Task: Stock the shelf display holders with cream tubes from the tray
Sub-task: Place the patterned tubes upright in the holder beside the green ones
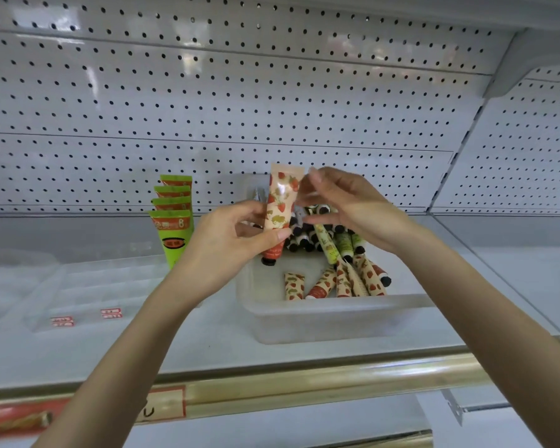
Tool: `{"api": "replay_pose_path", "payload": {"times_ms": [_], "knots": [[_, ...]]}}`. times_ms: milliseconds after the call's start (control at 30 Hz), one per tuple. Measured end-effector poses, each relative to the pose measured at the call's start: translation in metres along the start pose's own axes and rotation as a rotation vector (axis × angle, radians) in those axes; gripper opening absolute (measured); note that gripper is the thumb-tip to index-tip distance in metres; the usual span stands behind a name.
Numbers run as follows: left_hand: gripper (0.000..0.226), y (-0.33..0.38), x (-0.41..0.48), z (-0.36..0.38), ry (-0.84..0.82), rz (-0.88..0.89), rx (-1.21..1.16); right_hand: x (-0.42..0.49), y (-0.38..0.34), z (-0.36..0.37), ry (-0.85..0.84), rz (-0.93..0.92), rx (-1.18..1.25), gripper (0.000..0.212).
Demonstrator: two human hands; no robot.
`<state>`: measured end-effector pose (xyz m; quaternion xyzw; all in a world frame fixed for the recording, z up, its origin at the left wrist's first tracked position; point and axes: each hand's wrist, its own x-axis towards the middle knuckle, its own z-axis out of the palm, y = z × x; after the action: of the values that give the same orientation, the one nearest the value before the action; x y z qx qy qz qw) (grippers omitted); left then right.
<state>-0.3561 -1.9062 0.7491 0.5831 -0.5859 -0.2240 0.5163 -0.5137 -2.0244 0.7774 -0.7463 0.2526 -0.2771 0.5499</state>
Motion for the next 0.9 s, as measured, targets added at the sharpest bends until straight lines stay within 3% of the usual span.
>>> {"api": "replay_pose_path", "payload": {"times_ms": [167, 300, 433, 633, 900], "knots": [[0.015, -0.004, -0.003, -0.009, 0.045, -0.027, -0.005, 0.015, 0.039, 0.002, -0.303, 0.258, -0.741, 0.048], [0.015, -0.006, -0.006, -0.011, 0.044, -0.049, -0.046, 0.021, 0.067, 0.014, -0.437, 0.315, -0.95, 0.066], [0.017, -0.009, -0.007, -0.012, 0.054, -0.074, -0.045, 0.024, 0.075, 0.016, -0.466, 0.38, -0.965, 0.077], [0.016, -0.011, -0.004, -0.009, 0.07, -0.074, -0.033, 0.027, 0.078, 0.014, -0.515, 0.475, -0.865, 0.078], [0.014, -0.007, -0.003, -0.002, 0.066, -0.062, -0.003, 0.022, 0.069, 0.011, -0.455, 0.43, -0.72, 0.081]]}}
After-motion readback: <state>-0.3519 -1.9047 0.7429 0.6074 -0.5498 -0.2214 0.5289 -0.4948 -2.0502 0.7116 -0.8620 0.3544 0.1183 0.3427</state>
